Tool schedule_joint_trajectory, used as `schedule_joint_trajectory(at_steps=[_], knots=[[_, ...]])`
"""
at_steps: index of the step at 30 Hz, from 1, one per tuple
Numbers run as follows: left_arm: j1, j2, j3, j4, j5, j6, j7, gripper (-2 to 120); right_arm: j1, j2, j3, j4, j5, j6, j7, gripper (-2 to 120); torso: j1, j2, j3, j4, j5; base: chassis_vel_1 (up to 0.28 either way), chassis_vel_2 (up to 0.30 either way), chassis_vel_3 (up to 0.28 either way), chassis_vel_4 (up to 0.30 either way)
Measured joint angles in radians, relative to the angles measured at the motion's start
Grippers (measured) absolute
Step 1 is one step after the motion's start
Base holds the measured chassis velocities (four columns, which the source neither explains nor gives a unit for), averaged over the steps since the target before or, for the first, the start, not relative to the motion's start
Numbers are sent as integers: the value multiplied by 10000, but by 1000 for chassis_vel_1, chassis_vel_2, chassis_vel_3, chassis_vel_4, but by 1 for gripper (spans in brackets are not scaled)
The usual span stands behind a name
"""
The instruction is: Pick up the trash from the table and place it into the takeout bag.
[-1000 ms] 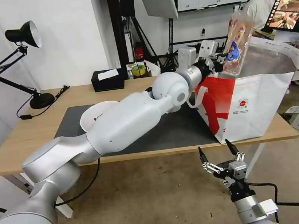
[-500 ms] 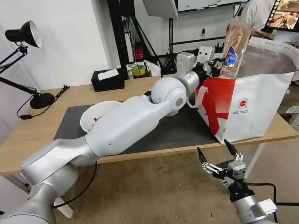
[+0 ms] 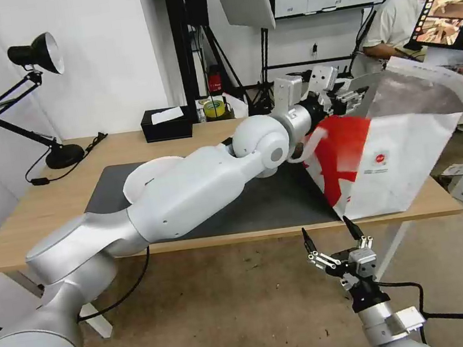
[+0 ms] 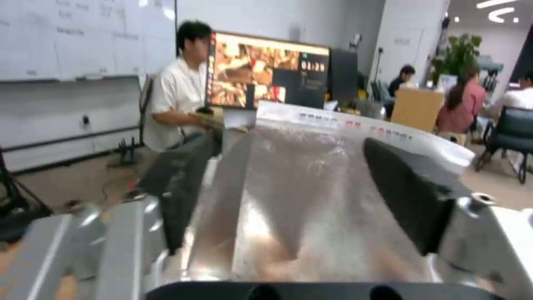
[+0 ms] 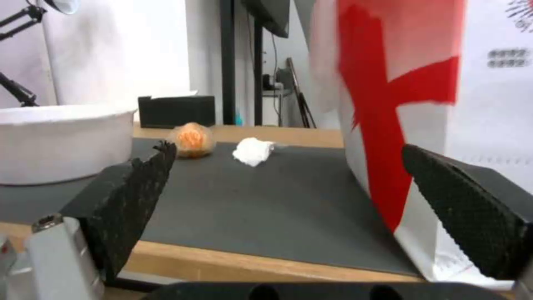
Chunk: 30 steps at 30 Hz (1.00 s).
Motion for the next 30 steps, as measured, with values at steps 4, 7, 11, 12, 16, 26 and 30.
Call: schedule_joint_trajectory(at_steps=[4, 7, 11, 12, 16, 26, 30], knots=[[339, 459, -241, -583, 567, -269, -216, 95, -13, 9, 55, 12, -47, 6, -1, 100, 0, 0, -1, -1, -1, 0, 0, 0, 0], [635, 1162, -320, -1086, 1142, -271, -394, 99, -7, 18, 130, -9, -202, 45, -1, 100, 0, 0, -1, -1, -1, 0, 0, 0, 0], [1050, 1813, -438, -1470, 1450, -427, -399, 100, 66, 42, 151, -14, -279, 59, 1, 100, 0, 1, 0, 2, -2, 0, 0, 0, 0], [1223, 1993, -511, -1574, 1515, -605, -391, 100, 70, 53, 153, -14, -289, 61, 1, 100, 0, 0, 0, 1, -2, 0, 0, 0, 0], [1806, 2419, -836, -1886, 1572, -960, -336, 100, 59, 80, 150, -15, -334, 84, 8, 100, 0, 1, 0, 0, -3, 0, 0, 0, 0], [4253, 4154, -3147, -3407, 2869, -1939, -16, 100, 6, 128, -18, -12, -512, 144, 57, 100, -1, 1, -1, 1, -1, 0, 0, 0, 0], [5713, 4654, -4269, -3942, 3747, -2097, 20, 100, 27, 97, -95, 0, -527, 144, 72, 100, -1, 1, -2, 1, -1, 0, 0, 0, 0]])
